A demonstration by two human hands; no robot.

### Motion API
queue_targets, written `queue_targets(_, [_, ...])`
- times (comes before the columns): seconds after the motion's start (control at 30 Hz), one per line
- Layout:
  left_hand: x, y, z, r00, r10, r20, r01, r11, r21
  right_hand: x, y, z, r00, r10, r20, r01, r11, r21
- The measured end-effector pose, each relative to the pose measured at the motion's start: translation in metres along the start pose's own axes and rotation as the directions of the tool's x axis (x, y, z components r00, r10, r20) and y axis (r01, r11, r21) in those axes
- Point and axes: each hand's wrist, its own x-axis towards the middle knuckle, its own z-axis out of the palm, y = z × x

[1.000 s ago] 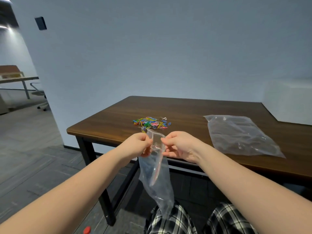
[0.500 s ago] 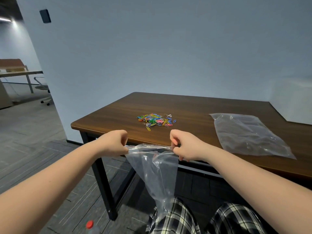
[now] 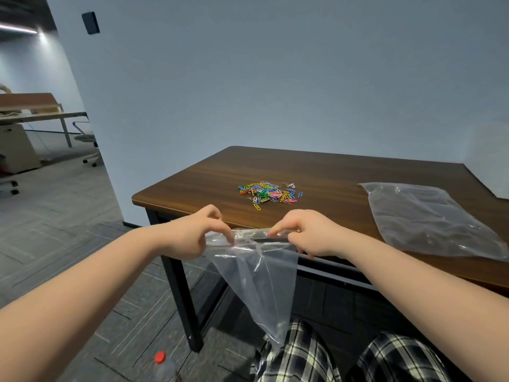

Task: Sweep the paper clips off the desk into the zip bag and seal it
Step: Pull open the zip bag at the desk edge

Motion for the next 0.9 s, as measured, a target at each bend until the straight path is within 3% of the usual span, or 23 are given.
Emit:
queue_targets(0.23, [-0.002, -0.005, 0.002, 0.986, -0.001, 0.165, -0.027, 0.986, 0.167, 0.011, -0.012, 0.017, 0.988, 0.145, -0.048, -0.151, 0.97, -0.193])
queue_targets(0.43, [-0.008, -0.033, 0.0, 0.995, -0.024, 0.098, 0.005, 0.982, 0.19, 0.014, -0.018, 0.027, 0.986, 0.165, 0.004, -0.147, 0.887, -0.438])
queue_targets(0.6, [-0.001, -0.036, 0.01, 0.997, -0.029, 0.068, 0.003, 0.933, 0.36, 0.019, -0.026, 0.036, 0.971, 0.199, 0.13, -0.092, 0.818, -0.567])
queue_targets(0.73, [0.003, -0.031, 0.022, 0.997, -0.067, -0.038, 0.075, 0.948, 0.311, 0.018, -0.018, 0.052, 0.96, 0.211, 0.185, -0.071, 0.82, -0.568])
queue_targets(0.9, [0.014, -0.024, 0.047, 0.951, -0.288, -0.112, 0.296, 0.953, 0.067, 0.018, -0.017, 0.055, 0.97, 0.215, 0.117, -0.131, 0.858, -0.498])
